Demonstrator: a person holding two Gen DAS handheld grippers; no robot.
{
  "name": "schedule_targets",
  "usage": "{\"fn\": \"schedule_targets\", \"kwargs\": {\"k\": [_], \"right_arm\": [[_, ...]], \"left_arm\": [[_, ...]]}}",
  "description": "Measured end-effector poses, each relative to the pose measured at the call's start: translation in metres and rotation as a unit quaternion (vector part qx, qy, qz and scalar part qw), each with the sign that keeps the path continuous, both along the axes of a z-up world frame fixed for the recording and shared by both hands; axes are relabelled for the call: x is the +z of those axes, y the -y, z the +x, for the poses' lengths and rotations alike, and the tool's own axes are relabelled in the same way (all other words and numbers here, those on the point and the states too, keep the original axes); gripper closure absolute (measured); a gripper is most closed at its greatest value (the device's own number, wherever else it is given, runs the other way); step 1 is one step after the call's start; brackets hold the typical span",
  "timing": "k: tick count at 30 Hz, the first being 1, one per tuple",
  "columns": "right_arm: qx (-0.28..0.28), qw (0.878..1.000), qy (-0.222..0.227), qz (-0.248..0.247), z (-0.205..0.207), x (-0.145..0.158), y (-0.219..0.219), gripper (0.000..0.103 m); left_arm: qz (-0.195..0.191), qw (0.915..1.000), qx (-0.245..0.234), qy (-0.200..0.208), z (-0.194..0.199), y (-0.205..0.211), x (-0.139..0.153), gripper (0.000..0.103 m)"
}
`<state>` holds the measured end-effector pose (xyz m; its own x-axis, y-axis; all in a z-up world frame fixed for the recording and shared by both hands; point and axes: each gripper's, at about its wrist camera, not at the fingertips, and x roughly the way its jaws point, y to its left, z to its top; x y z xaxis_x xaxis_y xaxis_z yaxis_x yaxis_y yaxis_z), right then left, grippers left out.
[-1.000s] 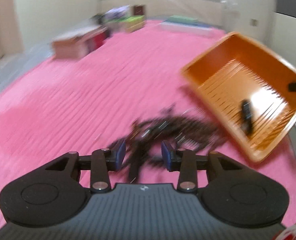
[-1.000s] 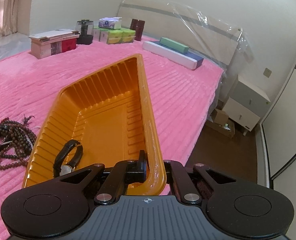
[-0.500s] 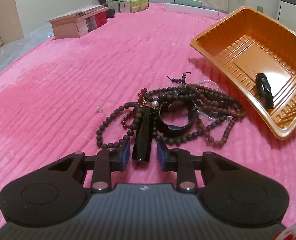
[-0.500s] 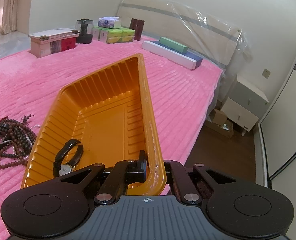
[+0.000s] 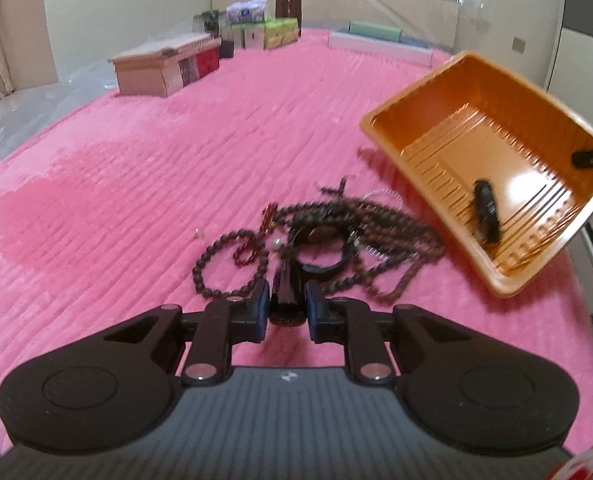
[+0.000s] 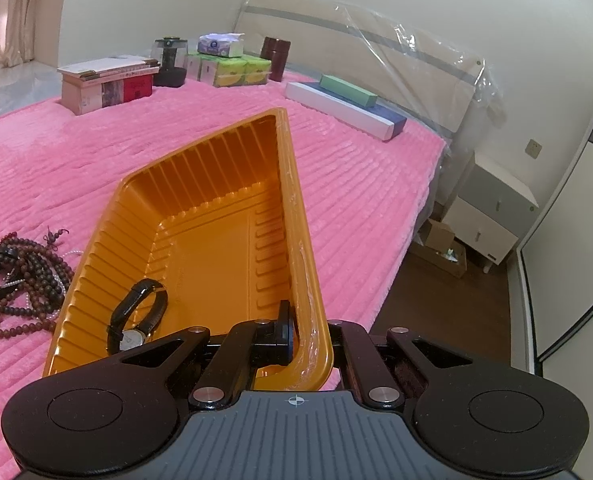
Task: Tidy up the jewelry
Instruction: 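Carry the pendant into the tray and open the left tool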
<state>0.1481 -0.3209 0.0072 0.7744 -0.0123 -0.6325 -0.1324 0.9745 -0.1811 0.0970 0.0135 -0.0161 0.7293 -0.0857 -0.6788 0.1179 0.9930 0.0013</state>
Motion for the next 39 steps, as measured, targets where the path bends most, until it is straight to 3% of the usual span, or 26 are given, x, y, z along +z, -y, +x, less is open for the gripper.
{"fn": "schedule_targets", "kwargs": {"k": [6,10,14,19,27,30,35,39], "right_arm": [[0.001,1.000,0.001,0.000,-0.001,0.001,0.000,0.099],[0.001,1.000,0.002,0.000,-0.001,0.001,0.000,0.099],[0.000,1.000,0.001,0.003,-0.001,0.001,0.000,0.099],[-0.001,1.000,0.001,0.005,-0.001,0.002,0.000,0.098],[-0.002,1.000,0.001,0.006,0.000,0.002,0.001,0.098],[-0.002,1.000,0.001,0.006,-0.001,0.001,0.000,0.098],[-0.003,1.000,0.000,0.009,0.000,0.001,0.003,0.098],[-0.003,1.000,0.000,0.010,0.000,0.001,0.003,0.098]], "left_arm": [[-0.016,0.9990,-0.030,0.028,-0.005,0.019,0.026,0.086],[-0.043,0.9955,-0.075,0.040,0.003,0.043,0.040,0.086],[-0.092,0.9875,-0.119,0.046,0.019,0.072,0.046,0.086],[-0.165,0.9721,-0.165,0.022,0.042,0.100,0.043,0.086],[-0.144,0.9707,-0.191,-0.021,0.062,0.133,0.018,0.086],[-0.139,0.9734,-0.182,-0.007,0.062,0.134,0.018,0.081],[-0.126,0.9808,-0.149,0.008,0.053,0.105,0.020,0.076],[-0.095,0.9909,-0.094,0.019,0.039,0.068,0.015,0.074]]}}
